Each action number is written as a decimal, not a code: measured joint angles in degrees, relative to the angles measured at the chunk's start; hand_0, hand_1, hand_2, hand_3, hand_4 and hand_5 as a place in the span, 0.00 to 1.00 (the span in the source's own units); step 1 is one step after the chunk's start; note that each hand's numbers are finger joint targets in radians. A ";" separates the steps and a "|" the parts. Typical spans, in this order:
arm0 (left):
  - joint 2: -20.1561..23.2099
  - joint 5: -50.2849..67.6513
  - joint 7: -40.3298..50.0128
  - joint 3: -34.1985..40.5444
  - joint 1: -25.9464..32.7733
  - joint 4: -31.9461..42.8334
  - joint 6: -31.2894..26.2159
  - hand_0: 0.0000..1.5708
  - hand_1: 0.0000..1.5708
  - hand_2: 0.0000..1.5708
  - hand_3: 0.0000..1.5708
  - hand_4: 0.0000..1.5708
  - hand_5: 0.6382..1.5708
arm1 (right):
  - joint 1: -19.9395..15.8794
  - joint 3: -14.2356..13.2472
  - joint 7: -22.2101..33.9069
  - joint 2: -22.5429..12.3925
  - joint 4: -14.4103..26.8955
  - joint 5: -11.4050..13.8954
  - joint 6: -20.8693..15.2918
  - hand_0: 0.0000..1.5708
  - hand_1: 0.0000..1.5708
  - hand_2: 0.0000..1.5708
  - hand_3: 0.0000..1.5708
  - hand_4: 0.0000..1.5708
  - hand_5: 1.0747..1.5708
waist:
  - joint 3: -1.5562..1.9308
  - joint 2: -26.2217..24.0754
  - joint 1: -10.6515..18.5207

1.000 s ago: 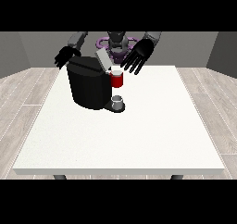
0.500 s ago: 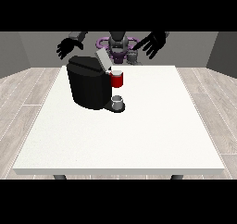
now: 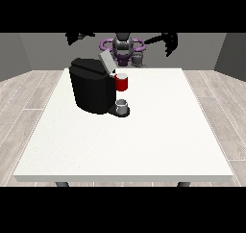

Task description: Insert the coffee pod into the coffee machine and close the lid

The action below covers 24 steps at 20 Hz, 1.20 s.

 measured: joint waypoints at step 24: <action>-8.27 15.74 6.74 -6.68 17.84 -23.21 -2.67 0.00 0.00 0.00 0.00 0.00 1.00 | -12.33 -1.08 2.67 -2.43 8.82 0.40 5.52 0.00 0.00 0.00 0.00 0.00 1.00 | 0.05 3.16 10.88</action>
